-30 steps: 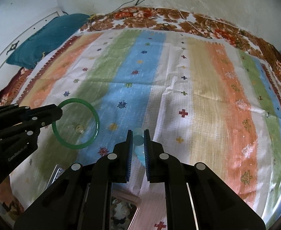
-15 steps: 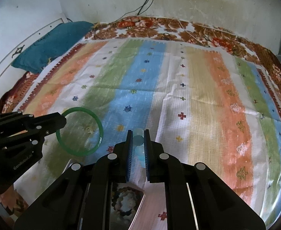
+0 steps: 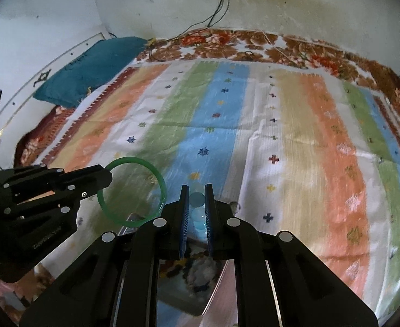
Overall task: Organize jewelry
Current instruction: 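Lift and carry both held bracelets back over the silver tin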
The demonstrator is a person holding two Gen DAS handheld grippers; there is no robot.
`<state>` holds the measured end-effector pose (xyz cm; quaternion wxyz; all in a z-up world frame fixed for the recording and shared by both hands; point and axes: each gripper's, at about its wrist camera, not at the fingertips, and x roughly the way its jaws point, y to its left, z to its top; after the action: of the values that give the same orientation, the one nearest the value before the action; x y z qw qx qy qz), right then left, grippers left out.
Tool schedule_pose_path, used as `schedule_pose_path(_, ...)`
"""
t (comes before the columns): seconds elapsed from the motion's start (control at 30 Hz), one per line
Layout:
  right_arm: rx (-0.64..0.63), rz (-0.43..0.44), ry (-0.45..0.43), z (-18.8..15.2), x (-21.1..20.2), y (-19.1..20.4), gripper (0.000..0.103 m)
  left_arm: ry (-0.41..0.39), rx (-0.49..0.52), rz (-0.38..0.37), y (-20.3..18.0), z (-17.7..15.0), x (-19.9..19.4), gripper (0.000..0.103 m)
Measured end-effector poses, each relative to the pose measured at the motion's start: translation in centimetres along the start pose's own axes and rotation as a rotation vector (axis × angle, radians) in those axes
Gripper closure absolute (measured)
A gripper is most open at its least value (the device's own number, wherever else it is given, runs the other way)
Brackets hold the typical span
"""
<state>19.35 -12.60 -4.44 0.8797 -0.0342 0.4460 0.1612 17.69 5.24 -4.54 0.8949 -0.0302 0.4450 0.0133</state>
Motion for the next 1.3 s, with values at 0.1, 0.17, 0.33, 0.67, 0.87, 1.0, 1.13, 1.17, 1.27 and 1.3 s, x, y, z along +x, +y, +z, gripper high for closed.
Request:
schedule_pose_path(0.1,-0.012,0.0,-0.006,-0.3,-0.4,0.6,0.091,-0.002,-0.008,-0.004,0.1,-0.4,-0.4,0.095)
schedule_pose_path(0.17,-0.024,-0.003,-0.009,-0.7,-0.7,0.9,0.091,-0.005,-0.013,-0.007,0.1,-0.6,-0.7,0.095)
schedule_pose_path(0.33,-0.015,0.005,-0.025,-1.2,-1.8,0.9,0.091,-0.015,-0.015,-0.013,-0.1,-1.3,-1.6,0.095)
schedule_pose_path(0.67,-0.012,0.038,-0.03,-2.0,-2.8,1.0,0.091,-0.011,-0.016,-0.025,-0.5,-2.8,-2.4,0.094)
schedule_pose_path(0.87,-0.017,0.055,-0.03,-2.5,-3.2,1.1,0.091,-0.006,-0.009,-0.017,-1.1,-3.7,-2.8,0.094)
schedule_pose_path(1.0,-0.029,0.061,-0.019,-3.1,-3.4,1.2,0.091,0.0,-0.004,-0.015,-1.4,-3.9,-2.8,0.094)
schedule_pose_path(1.13,-0.021,0.089,0.001,-3.8,-3.3,1.0,0.091,0.01,-0.011,-0.022,-1.5,-4.0,-2.7,0.094)
schedule_pose_path(1.17,-0.024,0.103,0.001,-4.0,-3.4,1.1,0.091,0.015,-0.014,-0.031,-1.5,-4.1,-2.7,0.094)
schedule_pose_path(1.27,-0.032,0.109,0.005,-4.4,-3.4,1.4,0.09,0.052,-0.007,-0.083,-1.7,-4.3,-2.1,0.094)
schedule_pose_path(1.3,-0.033,0.108,0.011,-4.4,-3.3,1.4,0.09,0.071,-0.004,-0.091,-1.8,-4.5,-1.7,0.093)
